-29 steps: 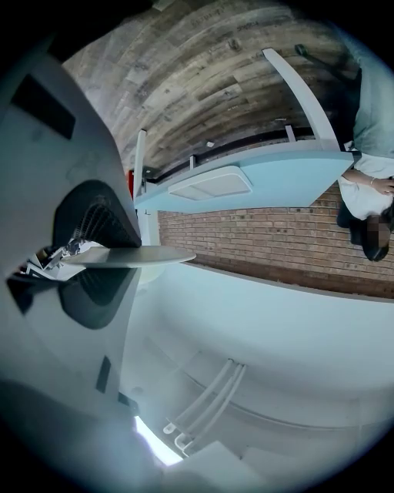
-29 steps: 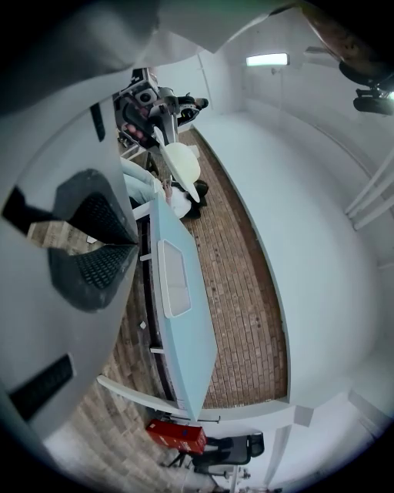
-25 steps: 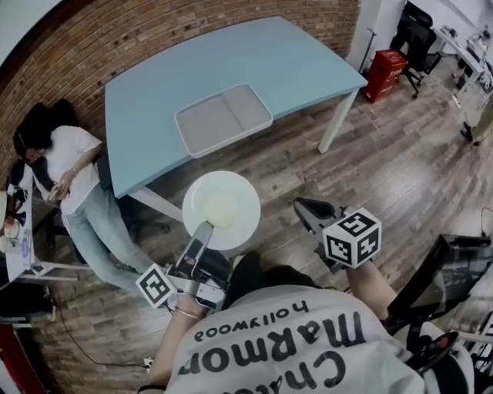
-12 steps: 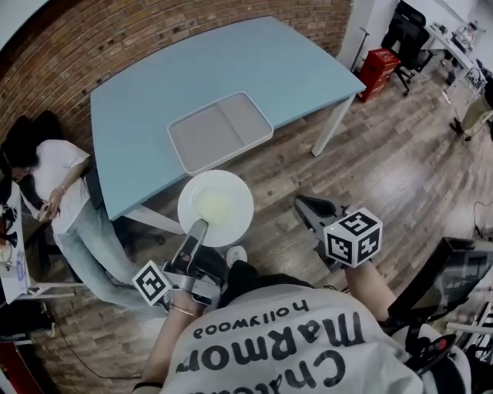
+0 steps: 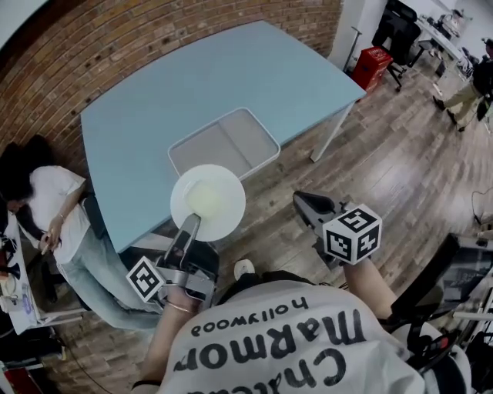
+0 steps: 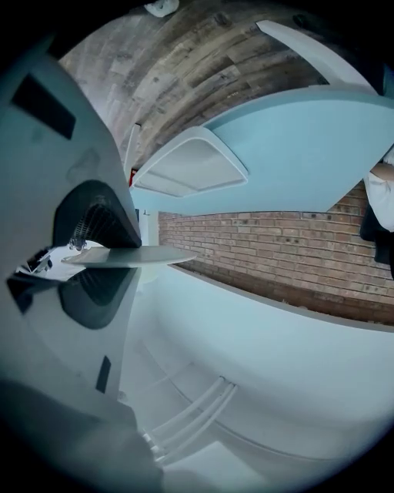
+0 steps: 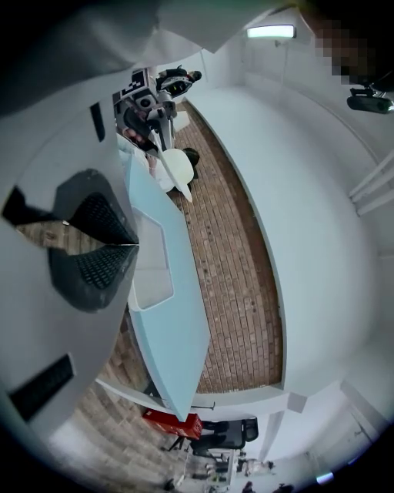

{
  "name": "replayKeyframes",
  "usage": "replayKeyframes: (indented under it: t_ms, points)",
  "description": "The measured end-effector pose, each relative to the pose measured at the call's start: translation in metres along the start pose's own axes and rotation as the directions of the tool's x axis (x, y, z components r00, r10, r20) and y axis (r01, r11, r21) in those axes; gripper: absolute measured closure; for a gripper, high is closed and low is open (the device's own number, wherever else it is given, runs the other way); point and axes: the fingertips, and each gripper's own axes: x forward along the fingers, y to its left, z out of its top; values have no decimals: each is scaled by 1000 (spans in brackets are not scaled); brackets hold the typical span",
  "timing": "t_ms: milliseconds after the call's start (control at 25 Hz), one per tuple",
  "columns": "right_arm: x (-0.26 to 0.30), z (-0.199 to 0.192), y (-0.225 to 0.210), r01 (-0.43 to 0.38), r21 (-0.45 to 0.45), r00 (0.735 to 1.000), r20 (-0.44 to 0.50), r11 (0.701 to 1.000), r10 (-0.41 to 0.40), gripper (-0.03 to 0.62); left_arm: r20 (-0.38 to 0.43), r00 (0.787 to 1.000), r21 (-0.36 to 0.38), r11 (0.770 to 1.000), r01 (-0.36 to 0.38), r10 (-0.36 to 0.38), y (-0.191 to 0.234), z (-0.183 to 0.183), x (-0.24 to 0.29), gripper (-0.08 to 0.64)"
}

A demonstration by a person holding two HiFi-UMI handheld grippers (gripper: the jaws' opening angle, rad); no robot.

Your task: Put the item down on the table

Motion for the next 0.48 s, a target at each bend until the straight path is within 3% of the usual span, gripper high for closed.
replayKeyframes:
  t_ms: [480]
  points:
    - [61, 48, 3, 43, 22, 999, 27, 999, -43, 581, -93, 995, -3, 1000, -25, 25, -3, 62, 40, 532]
